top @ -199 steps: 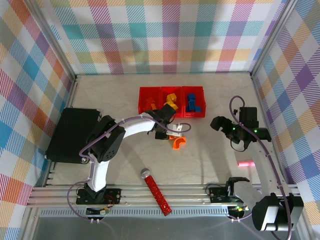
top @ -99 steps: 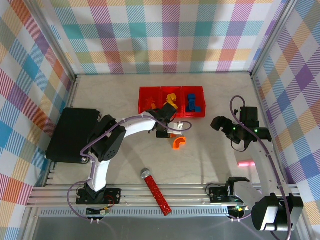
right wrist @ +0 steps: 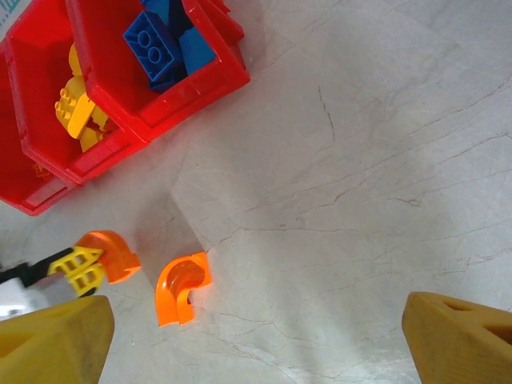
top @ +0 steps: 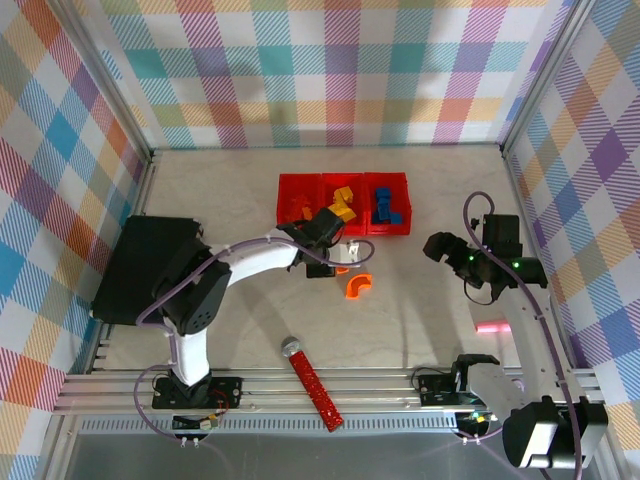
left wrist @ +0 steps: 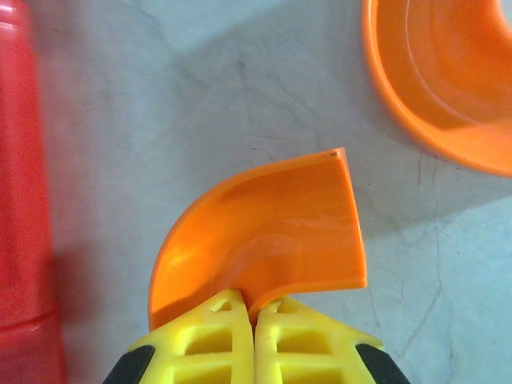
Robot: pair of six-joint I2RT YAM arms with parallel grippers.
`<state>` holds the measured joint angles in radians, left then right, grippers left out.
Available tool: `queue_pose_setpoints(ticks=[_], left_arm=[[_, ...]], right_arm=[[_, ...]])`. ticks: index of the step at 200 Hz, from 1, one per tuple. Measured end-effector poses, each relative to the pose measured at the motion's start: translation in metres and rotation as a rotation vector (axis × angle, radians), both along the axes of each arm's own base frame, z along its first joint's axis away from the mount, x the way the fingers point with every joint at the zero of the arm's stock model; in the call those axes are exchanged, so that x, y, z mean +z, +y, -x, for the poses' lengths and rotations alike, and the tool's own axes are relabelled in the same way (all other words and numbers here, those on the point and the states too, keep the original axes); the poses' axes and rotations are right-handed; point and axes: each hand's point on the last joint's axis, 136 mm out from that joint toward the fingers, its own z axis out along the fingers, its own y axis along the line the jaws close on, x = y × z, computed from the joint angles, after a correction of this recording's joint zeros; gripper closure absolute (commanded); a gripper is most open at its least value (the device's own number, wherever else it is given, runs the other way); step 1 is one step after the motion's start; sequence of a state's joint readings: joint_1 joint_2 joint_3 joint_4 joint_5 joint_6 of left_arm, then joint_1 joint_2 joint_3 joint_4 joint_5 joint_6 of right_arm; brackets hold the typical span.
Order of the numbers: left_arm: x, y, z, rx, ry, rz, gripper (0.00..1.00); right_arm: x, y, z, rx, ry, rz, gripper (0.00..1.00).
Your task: Sort the legos into containers by color
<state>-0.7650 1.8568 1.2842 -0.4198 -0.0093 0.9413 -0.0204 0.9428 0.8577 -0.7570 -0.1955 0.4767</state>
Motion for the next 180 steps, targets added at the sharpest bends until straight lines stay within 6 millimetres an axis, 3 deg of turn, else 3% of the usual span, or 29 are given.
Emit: queue_pose_setpoints(ticks=[44,67,99,132,180], left_arm=[[0.071,0.005,-0.016,0.125,-0.085,0.155,1.0],[0.097,0.022,-0.048,0.258,-0.117,0.227,1.0],[0.116,0.057,-0.092,0.428,-0.174,0.241,1.0],[0.113,0.079,-0.13,0.558,-0.186,0.251,1.0],[0.079,0.089,-0.164,0.631,-0.15,0.223,1.0]], right_arm=[[0.001,0.0,0.002,0.0,-0.001,-0.001,0.07],[0.001,0.0,0.002,0.0,-0.001,-0.001,0.07],[0.001,0.001,0.002,0.005,-0.001,-0.006,0.07],[0.0,0.002,0.004,0.011,0.004,-0.003,0.06],[0.0,0.003,0.005,0.021,0.009,-0.004,0.06]])
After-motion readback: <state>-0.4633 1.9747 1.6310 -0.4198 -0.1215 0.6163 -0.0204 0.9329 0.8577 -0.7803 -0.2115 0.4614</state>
